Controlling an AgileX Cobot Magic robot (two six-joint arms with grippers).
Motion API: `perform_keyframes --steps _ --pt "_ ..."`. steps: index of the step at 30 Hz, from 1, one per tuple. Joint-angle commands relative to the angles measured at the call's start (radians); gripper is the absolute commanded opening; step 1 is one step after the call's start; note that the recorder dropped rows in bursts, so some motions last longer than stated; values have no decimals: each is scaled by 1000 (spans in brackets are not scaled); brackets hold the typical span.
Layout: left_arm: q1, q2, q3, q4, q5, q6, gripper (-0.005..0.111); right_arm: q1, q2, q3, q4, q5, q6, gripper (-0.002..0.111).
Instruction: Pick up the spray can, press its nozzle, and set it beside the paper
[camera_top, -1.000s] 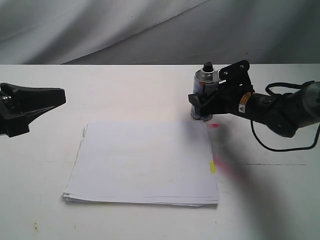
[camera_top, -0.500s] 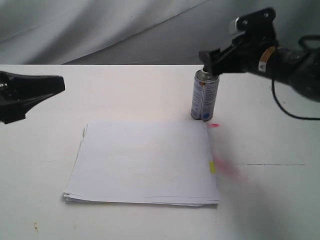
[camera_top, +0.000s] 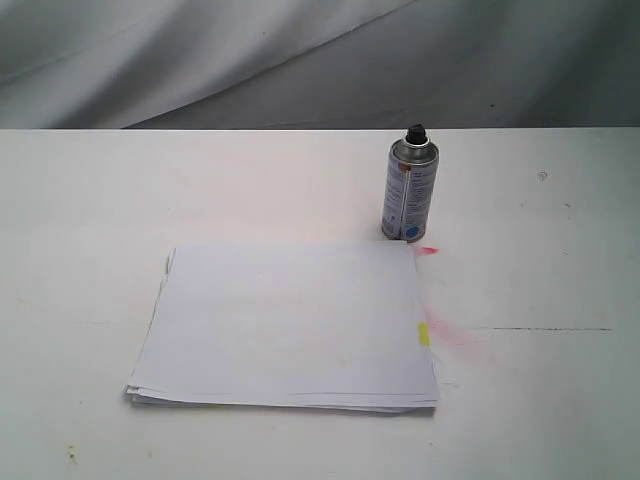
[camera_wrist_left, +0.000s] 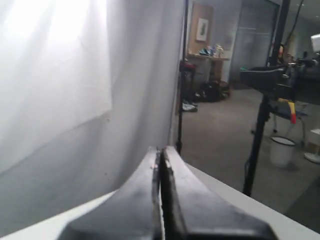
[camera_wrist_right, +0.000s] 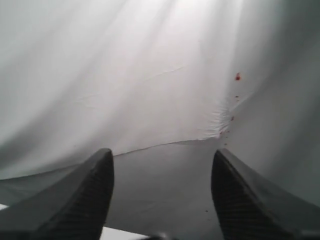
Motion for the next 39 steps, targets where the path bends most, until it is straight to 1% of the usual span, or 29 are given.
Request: perform_keyframes --steps 1,3,5,7,11,14,15,17,19,22,23,25,27,29,33,39 --pt "2 -268 -7 225 -176 -305 0 0 -176 -6 27 169 3 37" --pt "2 -366 -7 390 -232 -495 0 0 -224 -6 75 224 1 29" --pt "2 -445 -5 546 -238 -654 0 0 -265 -6 160 271 -34 26" --pt "2 -502 -5 649 -206 -725 0 0 -306 -6 287 329 -130 25" --pt "1 -562 -1 736 -168 -782 0 0 -369 -6 563 456 -302 25" --pt "1 -579 54 742 -159 -820 0 0 -405 -6 739 571 -434 25" --pt "1 -584 86 732 -159 -820 0 0 -416 -6 798 603 -473 25" --pt "1 -586 152 700 -172 -803 0 0 -429 -6 845 646 -526 25" --pt "1 -586 225 632 -236 -752 0 0 -441 -4 862 663 -544 25" --pt "1 -582 337 424 -383 -564 0 0 -440 -1 869 661 -544 25" --pt "1 -582 368 344 -421 -471 0 0 -440 -1 871 657 -544 25" --pt "1 -582 414 205 -456 -302 0 0 -430 9 901 622 -544 20" --pt "1 -582 449 122 -459 -208 0 0 -428 36 951 563 -566 11" --pt "1 -582 466 106 -457 -205 0 0 -425 78 1015 493 -614 0" --pt "1 -582 469 106 -441 -205 0 0 -425 156 1096 386 -641 0" --pt "1 -582 469 106 -421 -208 0 0 -425 186 1095 430 -641 0"
